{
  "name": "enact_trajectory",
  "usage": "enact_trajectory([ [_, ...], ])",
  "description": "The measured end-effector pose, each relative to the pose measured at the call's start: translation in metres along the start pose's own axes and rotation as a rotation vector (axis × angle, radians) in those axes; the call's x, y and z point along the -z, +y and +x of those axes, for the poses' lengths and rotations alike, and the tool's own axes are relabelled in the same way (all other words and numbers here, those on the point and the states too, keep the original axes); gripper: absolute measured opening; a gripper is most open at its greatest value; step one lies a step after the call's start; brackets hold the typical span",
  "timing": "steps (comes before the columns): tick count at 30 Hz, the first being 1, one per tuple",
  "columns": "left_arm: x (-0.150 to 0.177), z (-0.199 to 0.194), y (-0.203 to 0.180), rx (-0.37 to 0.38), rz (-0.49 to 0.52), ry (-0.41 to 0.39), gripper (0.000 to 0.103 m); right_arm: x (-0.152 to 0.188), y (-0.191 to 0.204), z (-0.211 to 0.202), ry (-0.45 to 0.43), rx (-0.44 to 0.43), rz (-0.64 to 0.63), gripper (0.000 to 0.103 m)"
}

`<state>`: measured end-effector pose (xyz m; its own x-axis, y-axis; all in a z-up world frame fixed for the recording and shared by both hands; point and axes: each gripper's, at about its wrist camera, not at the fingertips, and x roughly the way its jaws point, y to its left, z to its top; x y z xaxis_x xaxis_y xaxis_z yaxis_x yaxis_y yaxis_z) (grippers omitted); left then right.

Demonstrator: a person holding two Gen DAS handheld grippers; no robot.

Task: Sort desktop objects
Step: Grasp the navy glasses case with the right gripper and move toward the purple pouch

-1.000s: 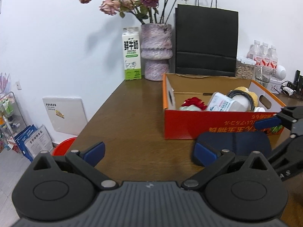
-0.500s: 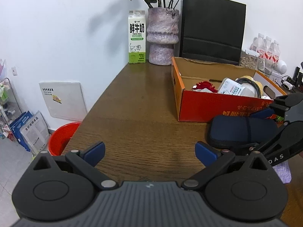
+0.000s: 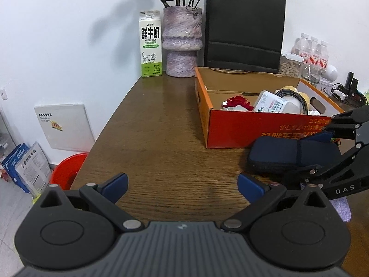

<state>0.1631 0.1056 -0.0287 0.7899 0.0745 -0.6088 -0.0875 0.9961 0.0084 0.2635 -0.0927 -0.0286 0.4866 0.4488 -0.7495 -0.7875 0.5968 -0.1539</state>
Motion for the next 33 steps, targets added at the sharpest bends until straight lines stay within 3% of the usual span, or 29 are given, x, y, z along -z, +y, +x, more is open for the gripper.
enact_trajectory([
  [17, -0.003, -0.017, -0.027, 0.023, 0.027, -0.026, 0.103, 0.028, -0.013, -0.056, -0.126, 0.059, 0.099, 0.062],
  [33, 0.001, -0.001, -0.123, 0.061, 0.101, 0.021, 0.103, 0.113, -0.067, -0.086, -0.227, 0.155, 0.292, 0.054],
])
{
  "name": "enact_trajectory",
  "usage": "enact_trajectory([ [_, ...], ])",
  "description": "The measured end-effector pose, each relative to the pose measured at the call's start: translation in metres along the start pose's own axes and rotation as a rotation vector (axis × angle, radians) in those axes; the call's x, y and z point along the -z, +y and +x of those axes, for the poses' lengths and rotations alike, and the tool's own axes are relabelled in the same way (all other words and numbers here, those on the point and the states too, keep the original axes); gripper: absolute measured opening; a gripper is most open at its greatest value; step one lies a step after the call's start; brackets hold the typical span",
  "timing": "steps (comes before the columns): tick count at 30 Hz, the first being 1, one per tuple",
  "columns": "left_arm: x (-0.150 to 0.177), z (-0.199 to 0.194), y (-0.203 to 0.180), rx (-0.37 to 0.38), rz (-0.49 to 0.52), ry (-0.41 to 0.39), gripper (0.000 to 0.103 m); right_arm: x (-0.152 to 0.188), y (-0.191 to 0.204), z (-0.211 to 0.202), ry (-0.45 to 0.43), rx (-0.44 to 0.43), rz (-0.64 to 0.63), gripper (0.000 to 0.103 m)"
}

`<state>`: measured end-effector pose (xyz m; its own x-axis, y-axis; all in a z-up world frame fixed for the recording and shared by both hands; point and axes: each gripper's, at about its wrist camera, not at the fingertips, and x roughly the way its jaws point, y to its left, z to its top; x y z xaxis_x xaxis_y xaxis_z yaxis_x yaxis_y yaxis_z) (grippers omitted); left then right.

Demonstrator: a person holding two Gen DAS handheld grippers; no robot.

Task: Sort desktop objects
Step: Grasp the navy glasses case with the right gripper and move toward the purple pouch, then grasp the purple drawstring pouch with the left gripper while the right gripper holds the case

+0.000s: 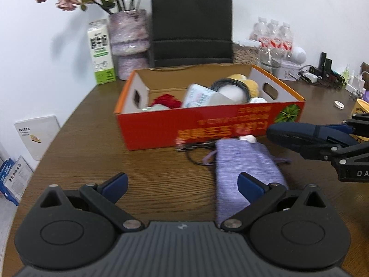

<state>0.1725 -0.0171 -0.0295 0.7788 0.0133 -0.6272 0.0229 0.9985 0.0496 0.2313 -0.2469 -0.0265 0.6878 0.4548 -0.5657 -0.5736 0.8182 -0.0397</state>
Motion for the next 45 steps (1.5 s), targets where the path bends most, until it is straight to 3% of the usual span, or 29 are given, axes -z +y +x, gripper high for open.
enact_trajectory([
  [13, 0.005, 0.036, -0.061, 0.016, 0.034, 0.075, 0.103, 0.031, -0.017, 0.01, -0.012, 0.132, 0.012, 0.054],
  [22, 0.011, 0.044, -0.069, 0.024, 0.037, 0.078, 0.103, 0.041, -0.015, 0.018, 0.006, 0.129, 0.019, 0.054],
  [30, 0.016, 0.046, -0.072, 0.063, 0.038, 0.086, 0.093, 0.04, -0.019, 0.022, 0.043, 0.115, 0.052, 0.063],
  [34, 0.014, 0.045, -0.072, 0.064, 0.037, 0.086, 0.092, 0.035, -0.028, 0.026, 0.075, 0.066, 0.114, 0.07],
  [36, 0.013, 0.045, -0.073, 0.07, 0.038, 0.087, 0.086, 0.034, -0.03, 0.029, 0.089, 0.064, 0.131, 0.073],
  [42, 0.014, 0.041, -0.074, 0.097, 0.027, 0.08, 0.065, 0.037, -0.026, 0.032, 0.094, 0.064, 0.131, 0.07],
  [45, 0.015, 0.038, -0.072, 0.102, 0.021, 0.074, 0.064, 0.037, -0.026, 0.029, 0.084, 0.066, 0.134, 0.067],
])
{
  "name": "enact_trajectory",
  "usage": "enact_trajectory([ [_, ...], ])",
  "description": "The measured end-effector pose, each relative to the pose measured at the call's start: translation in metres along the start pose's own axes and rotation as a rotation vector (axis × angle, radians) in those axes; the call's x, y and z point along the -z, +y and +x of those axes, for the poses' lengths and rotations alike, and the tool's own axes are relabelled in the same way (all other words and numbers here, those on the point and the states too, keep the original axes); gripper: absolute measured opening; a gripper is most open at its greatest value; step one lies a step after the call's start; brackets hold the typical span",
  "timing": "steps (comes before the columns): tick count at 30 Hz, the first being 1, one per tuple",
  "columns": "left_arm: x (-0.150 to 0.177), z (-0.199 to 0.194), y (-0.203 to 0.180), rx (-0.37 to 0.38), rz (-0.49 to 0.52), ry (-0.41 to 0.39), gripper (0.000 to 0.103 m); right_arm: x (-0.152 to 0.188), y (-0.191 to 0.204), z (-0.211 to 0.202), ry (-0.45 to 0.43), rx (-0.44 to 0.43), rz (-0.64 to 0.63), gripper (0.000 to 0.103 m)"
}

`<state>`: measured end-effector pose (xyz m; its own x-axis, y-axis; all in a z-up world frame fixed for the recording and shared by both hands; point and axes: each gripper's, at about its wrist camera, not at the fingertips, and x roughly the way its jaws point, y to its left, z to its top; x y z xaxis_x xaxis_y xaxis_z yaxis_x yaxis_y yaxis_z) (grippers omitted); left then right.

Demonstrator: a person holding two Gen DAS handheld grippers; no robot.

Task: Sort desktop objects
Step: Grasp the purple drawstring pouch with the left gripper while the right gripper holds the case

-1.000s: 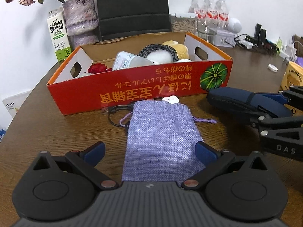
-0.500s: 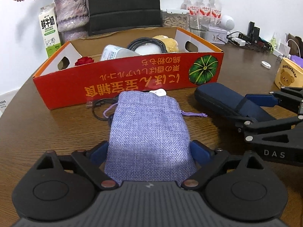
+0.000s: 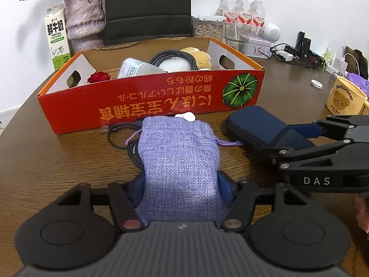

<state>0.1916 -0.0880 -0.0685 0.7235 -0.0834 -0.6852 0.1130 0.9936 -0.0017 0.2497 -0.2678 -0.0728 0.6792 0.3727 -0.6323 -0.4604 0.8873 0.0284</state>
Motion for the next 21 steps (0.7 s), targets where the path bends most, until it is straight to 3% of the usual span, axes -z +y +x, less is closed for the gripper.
enact_trajectory([
  [4, 0.002, -0.004, 0.003, 0.005, -0.016, -0.003, 0.065, 0.002, 0.002, -0.003, -0.017, 0.008, -0.008, 0.064],
  [6, 0.002, -0.005, 0.003, -0.006, -0.017, -0.003, 0.083, 0.003, 0.003, -0.004, -0.021, 0.009, -0.005, 0.063],
  [10, -0.001, -0.007, 0.004, -0.017, -0.02, -0.027, 0.085, 0.003, 0.004, -0.003, -0.023, 0.013, -0.004, 0.064],
  [12, -0.002, -0.007, 0.004, -0.02, -0.015, -0.034, 0.07, 0.004, 0.004, -0.003, -0.024, 0.015, -0.003, 0.064],
  [16, -0.001, -0.006, 0.001, 0.009, 0.008, -0.037, 0.055, 0.004, 0.004, -0.003, -0.026, 0.015, -0.002, 0.064],
  [18, 0.0, -0.008, 0.0, 0.031, 0.004, -0.045, 0.035, 0.005, 0.004, -0.003, -0.027, 0.016, -0.004, 0.064],
  [21, 0.0, -0.011, 0.0, 0.026, 0.0, -0.056, 0.033, 0.006, 0.005, -0.004, -0.03, 0.017, -0.003, 0.064],
])
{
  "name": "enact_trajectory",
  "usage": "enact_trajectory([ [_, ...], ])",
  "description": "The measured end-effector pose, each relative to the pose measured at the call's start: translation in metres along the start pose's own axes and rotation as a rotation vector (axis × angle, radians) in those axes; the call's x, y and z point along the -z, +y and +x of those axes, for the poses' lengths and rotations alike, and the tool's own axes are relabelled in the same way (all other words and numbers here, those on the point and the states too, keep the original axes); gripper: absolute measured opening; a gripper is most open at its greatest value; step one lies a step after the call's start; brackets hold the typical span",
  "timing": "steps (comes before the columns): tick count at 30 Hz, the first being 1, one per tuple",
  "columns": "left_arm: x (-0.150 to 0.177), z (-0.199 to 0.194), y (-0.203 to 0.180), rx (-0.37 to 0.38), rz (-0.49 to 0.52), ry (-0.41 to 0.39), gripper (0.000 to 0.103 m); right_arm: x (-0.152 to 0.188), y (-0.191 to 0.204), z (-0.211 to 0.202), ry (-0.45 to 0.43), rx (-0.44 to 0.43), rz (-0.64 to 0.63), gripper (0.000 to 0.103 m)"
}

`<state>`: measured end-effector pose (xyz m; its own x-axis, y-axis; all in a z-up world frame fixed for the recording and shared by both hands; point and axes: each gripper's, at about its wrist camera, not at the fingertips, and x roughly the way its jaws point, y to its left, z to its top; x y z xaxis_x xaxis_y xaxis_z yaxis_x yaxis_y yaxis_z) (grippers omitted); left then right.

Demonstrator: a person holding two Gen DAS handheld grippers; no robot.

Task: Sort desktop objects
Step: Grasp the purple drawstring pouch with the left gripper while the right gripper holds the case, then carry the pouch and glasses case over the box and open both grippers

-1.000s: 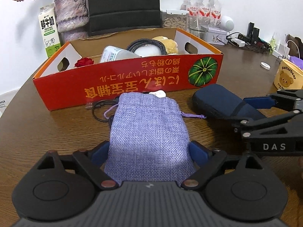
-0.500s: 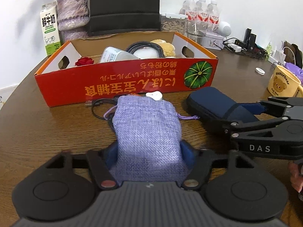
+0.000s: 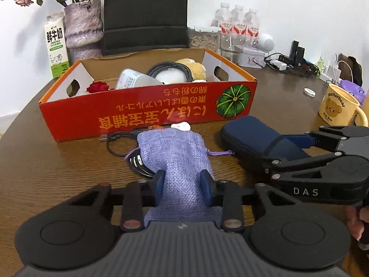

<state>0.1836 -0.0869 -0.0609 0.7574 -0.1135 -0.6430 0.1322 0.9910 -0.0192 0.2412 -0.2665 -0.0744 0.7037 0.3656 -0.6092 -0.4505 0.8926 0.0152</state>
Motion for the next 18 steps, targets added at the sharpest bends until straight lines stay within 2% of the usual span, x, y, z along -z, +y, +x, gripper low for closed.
enact_trajectory([
  [4, 0.0, -0.006, 0.002, 0.003, -0.008, -0.018, 0.03, 0.001, 0.0, -0.001, -0.003, -0.001, 0.006, 0.064],
  [9, -0.001, -0.011, 0.004, 0.025, -0.001, -0.032, 0.013, 0.002, 0.001, -0.002, -0.008, 0.001, 0.009, 0.063],
  [18, -0.001, -0.021, 0.008, 0.046, -0.002, -0.074, 0.009, 0.003, 0.002, -0.012, -0.05, -0.001, 0.04, 0.06],
])
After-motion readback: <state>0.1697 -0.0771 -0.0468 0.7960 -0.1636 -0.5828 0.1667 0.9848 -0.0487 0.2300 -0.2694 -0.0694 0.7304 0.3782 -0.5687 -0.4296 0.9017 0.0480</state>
